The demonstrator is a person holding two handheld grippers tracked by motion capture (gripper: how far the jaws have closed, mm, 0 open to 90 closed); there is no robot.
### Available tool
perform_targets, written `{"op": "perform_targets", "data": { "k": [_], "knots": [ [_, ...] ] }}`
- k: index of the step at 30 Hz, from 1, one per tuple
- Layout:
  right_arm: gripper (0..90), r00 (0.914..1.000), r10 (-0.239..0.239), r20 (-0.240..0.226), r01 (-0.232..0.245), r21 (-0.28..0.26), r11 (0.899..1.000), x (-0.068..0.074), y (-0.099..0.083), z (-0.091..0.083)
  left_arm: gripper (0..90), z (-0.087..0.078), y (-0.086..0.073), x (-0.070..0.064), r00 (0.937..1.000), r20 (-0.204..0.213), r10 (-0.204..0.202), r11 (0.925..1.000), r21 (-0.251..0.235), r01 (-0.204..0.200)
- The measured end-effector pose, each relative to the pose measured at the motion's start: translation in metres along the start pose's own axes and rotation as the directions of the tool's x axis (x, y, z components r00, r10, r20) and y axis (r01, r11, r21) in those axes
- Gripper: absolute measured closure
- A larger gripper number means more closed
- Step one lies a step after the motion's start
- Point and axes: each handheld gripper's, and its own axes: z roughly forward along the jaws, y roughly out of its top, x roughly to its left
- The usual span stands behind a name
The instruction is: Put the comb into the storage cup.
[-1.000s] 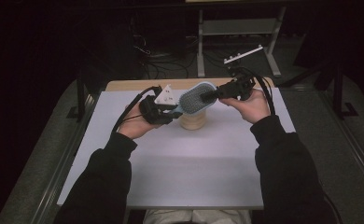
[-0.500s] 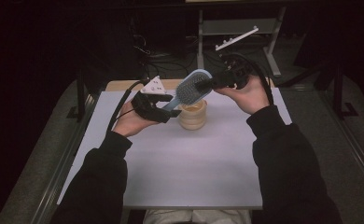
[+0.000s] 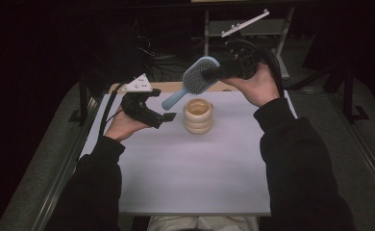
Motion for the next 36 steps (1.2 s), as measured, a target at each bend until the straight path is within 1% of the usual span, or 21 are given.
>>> {"op": "perform_targets", "data": {
  "k": [2, 4, 5, 8, 11, 13, 15, 20, 23, 25, 32, 36],
  "knots": [
    [57.8, 1.0000, 0.006, 0.002, -0.006, -0.002, 1.000, -0.002, 0.001, -0.002, 0.0, -0.005, -0.003, -0.001, 1.0000, 0.000, 0.002, 0.9995, -0.031, -0.002],
    [57.9, 0.9997, 0.022, -0.010, -0.022, -0.005, 1.000, -0.006, 0.002, -0.004, 0.0, -0.009, -0.005, -0.003, 1.0000, -0.003, 0.008, 0.9989, -0.047, -0.008],
    [57.9, 0.9998, 0.021, -0.004, -0.021, -0.005, 1.000, -0.006, 0.002, -0.005, 0.0, -0.011, -0.006, -0.003, 0.9999, -0.004, 0.009, 0.9989, -0.047, -0.010],
    [57.8, 0.9991, 0.021, 0.036, -0.021, -0.004, 1.000, -0.010, 0.002, -0.007, 0.0, -0.015, -0.011, -0.004, 0.9999, -0.003, 0.015, 0.9988, -0.046, -0.015],
    [57.9, 0.9987, 0.039, 0.031, -0.039, -0.015, 0.999, -0.016, 0.001, -0.011, 0.0, -0.021, -0.015, -0.003, 0.9998, 0.003, 0.018, 0.9988, -0.045, -0.018],
    [57.9, 0.9976, 0.045, 0.053, -0.044, -0.025, 0.999, -0.019, 0.001, -0.014, 0.0, -0.024, -0.018, -0.002, 1.0000, 0.003, 0.010, 0.9985, -0.054, -0.009],
    [57.9, 0.9966, 0.056, 0.060, -0.054, -0.033, 0.998, -0.023, 0.000, -0.018, 0.0, -0.027, -0.021, -0.001, 1.0000, -0.001, 0.001, 0.9981, -0.062, -0.001],
    [57.8, 0.9944, 0.067, 0.082, -0.063, -0.050, 0.997, -0.031, -0.001, -0.026, 0.0, -0.033, -0.030, 0.003, 0.9997, 0.020, -0.011, 0.9964, -0.084, 0.013],
    [57.8, 0.9923, 0.068, 0.103, -0.063, -0.057, 0.996, -0.033, -0.001, -0.031, 0.0, -0.036, -0.034, 0.004, 0.9998, 0.015, -0.016, 0.9960, -0.088, 0.017],
    [57.8, 0.9913, 0.073, 0.110, -0.067, -0.059, 0.996, -0.035, -0.002, -0.034, 0.0, -0.039, -0.037, 0.005, 0.9997, 0.011, -0.020, 0.9958, -0.089, 0.021],
    [57.7, 0.9881, 0.081, 0.130, -0.074, -0.056, 0.996, -0.041, -0.004, -0.038, 0.0, -0.051, -0.053, 0.013, 0.9983, -0.013, -0.057, 0.9919, -0.115, 0.055],
    [57.6, 0.9859, 0.084, 0.145, -0.078, -0.042, 0.996, -0.045, -0.005, -0.038, 0.0, -0.058, -0.064, 0.018, 0.9955, -0.020, -0.093, 0.9874, -0.131, 0.090]
  ]
}}
